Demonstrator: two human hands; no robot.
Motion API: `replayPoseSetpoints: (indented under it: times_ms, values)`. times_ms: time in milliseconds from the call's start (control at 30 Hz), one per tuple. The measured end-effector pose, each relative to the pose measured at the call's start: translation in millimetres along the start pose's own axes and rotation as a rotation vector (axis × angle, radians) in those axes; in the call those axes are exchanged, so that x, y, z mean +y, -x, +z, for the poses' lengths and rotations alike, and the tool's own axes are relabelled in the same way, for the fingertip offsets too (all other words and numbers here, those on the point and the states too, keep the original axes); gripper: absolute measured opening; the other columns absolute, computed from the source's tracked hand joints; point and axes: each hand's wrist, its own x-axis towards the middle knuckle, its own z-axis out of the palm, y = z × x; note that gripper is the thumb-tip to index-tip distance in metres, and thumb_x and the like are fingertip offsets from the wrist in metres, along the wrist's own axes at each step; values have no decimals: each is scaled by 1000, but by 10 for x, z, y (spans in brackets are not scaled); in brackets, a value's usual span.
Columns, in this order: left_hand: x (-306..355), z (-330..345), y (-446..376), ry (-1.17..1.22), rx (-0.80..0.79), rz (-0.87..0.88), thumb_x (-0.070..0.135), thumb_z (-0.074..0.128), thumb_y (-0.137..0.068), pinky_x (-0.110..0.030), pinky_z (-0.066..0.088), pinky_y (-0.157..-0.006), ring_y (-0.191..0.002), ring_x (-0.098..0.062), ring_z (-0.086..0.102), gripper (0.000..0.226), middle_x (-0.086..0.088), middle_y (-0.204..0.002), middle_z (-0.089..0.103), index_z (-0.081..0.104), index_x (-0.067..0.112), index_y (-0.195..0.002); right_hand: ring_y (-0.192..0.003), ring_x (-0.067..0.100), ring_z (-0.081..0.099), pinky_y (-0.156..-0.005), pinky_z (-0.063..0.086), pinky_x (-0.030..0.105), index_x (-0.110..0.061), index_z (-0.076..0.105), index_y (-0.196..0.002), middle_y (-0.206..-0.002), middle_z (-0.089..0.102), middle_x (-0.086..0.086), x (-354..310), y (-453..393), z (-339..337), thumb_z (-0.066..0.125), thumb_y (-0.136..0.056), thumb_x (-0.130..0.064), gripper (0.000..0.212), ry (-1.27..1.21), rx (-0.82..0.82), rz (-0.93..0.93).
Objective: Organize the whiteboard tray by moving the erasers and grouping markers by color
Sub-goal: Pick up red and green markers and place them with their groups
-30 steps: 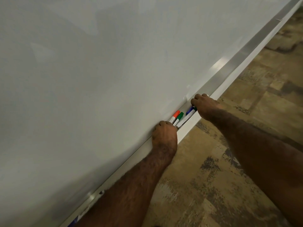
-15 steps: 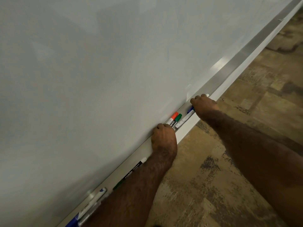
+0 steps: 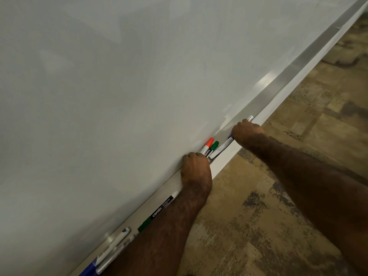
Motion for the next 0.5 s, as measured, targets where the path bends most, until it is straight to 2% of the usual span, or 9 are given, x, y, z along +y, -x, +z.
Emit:
replayPoseSetpoints:
  times_ms: [233,400,500]
  values:
    - [-93,-28,76,81,28,-31,9,57,-91,-31,52,-80,-103,-24,58,30,-13,-117,58,56,4,-120,-105,30,58,-86,52,45,-5,54,-113,-114,61,13,122,37,-93,37,-96,-9,24,-77,21,-40]
    - [-162,-61,178,163,77,-64,11,63,-89,-30,53,-79,-102,-22,59,31,-10,-116,58,56,7,-119,-97,28,59,-87,52,46,-10,52,-114,-111,64,13,208,42,-149,45,-92,-5,24,-206,12,-82]
    - [-198,-83,256,262,137,-80,16,68,-86,-28,54,-78,-101,-19,60,37,-7,-116,59,55,11,-120,-95,27,60,-85,53,46,-11,51,-122,-110,66,13,256,70,-159,48,-92,-7,30,-283,27,-110]
